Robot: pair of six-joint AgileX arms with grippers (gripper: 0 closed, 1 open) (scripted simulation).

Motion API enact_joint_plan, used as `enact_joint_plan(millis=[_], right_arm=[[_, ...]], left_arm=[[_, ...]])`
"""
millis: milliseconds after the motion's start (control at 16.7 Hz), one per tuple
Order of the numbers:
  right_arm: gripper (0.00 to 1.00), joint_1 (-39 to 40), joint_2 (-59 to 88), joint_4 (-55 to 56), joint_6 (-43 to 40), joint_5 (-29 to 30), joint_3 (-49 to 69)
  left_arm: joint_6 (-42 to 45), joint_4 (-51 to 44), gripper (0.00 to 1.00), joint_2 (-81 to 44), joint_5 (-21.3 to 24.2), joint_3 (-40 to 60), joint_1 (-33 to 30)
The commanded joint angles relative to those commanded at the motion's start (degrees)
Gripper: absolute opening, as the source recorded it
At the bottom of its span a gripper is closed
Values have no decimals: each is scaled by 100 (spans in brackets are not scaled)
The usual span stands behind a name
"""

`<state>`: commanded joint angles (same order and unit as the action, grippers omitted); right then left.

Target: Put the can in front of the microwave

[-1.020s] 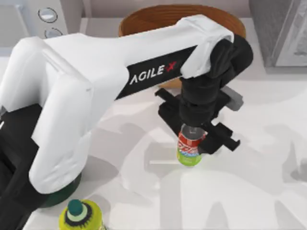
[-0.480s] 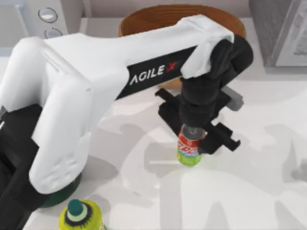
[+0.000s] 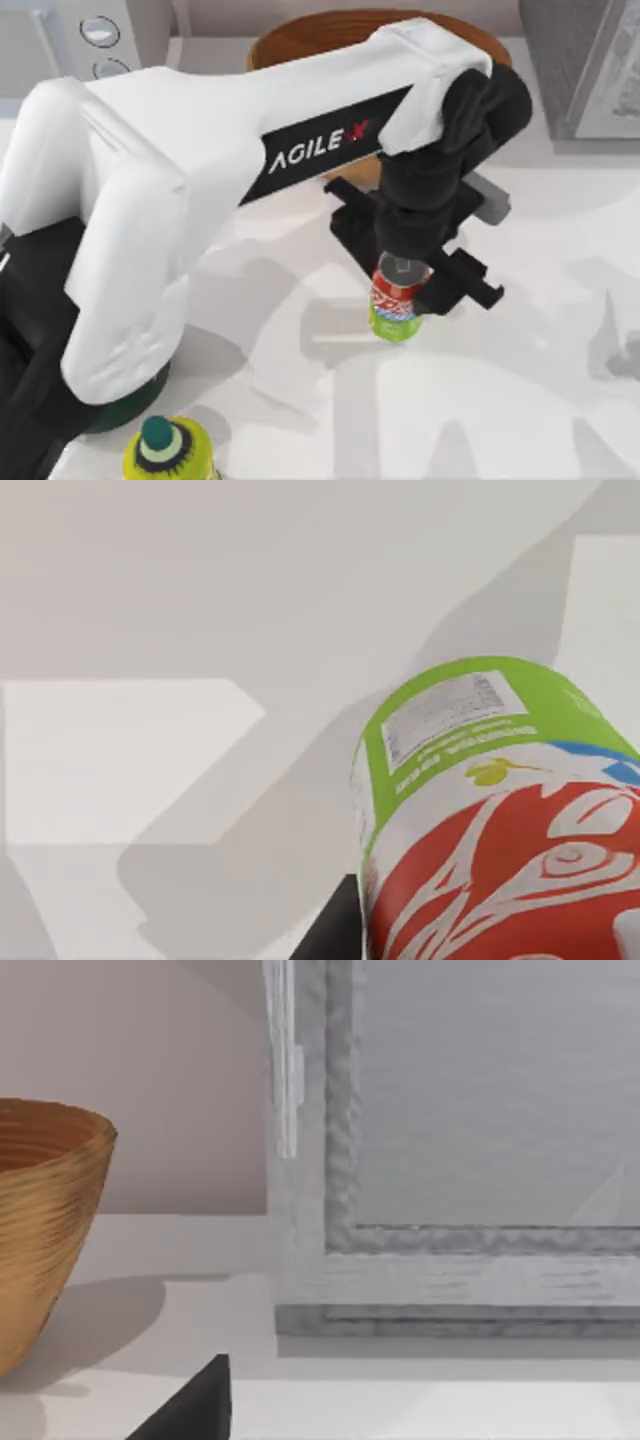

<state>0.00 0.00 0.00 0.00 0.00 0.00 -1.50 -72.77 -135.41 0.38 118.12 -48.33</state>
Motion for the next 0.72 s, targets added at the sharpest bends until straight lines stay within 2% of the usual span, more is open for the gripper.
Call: enact_joint_plan(millis=[240,540,720], right_arm=[[100,0,0,0,0,0,0],[100,0,0,0,0,0,0],[100,0,0,0,0,0,0]], left_arm=[[-3,-604,0,30,0,571,-1],[15,-638,0,18,1,599,13],[355,-829,0,218,101,577,390]])
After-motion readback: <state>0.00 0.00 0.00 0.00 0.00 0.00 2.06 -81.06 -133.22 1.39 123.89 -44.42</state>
